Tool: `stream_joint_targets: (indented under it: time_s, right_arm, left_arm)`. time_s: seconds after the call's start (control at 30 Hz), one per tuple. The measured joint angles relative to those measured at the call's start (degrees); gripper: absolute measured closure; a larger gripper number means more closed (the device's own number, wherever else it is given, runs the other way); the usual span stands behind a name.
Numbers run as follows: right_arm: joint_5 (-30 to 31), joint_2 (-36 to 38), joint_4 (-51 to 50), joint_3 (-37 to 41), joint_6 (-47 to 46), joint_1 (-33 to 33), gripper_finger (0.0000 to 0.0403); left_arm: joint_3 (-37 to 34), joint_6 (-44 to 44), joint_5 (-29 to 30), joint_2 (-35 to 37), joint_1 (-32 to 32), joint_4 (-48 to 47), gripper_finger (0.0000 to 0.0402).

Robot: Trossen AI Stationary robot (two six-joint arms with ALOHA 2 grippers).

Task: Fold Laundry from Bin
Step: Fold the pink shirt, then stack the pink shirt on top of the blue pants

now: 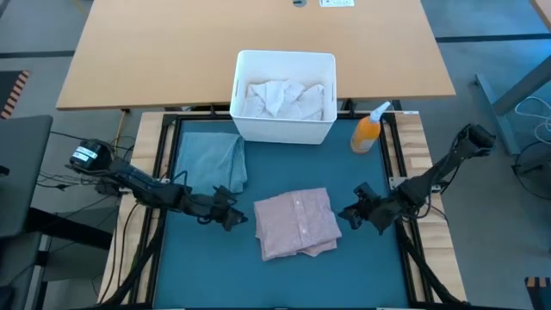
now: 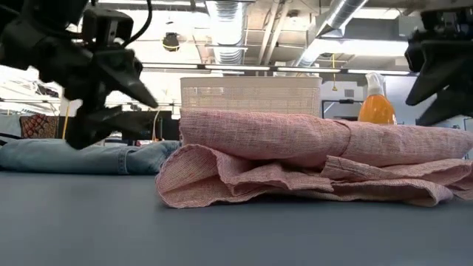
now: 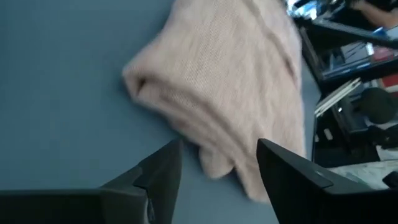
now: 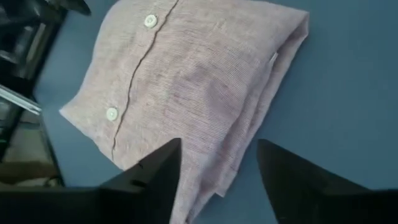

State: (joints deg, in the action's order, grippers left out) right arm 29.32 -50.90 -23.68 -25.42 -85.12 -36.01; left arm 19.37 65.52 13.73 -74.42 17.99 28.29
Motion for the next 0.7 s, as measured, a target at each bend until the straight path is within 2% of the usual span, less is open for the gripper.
stream_joint_targets:
  time_s: [0.13, 0.23, 0.33, 0.5, 0.7]
  right_arm:
    - [0.6, 0.0, 11.3, 5.8, -0.7, 0.0, 0.0126]
    - [0.8, 0.0, 19.1, 9.8, -1.1, 0.0, 0.0106]
    - [2.7, 0.0, 24.9, 12.9, -2.0, 0.0, 0.0094]
    - [4.1, -0.1, 26.9, 14.8, -3.1, 0.1, 0.0087]
    - [5.5, -4.2, 27.3, 14.8, -5.8, 0.2, 0.0087]
  left_arm:
    - [0.4, 3.2, -0.1, -5.6, 0.8, 6.1, 0.0174]
    - [1.1, 6.0, -2.5, -9.8, 0.5, 11.8, 0.0153]
    - [2.1, 7.6, -3.4, -13.3, 0.3, 12.7, 0.0136]
    - [4.0, 10.5, -2.4, -18.9, 0.3, 13.1, 0.0120]
    - [7.3, 7.8, -1.4, -21.2, -0.3, 11.6, 0.0118]
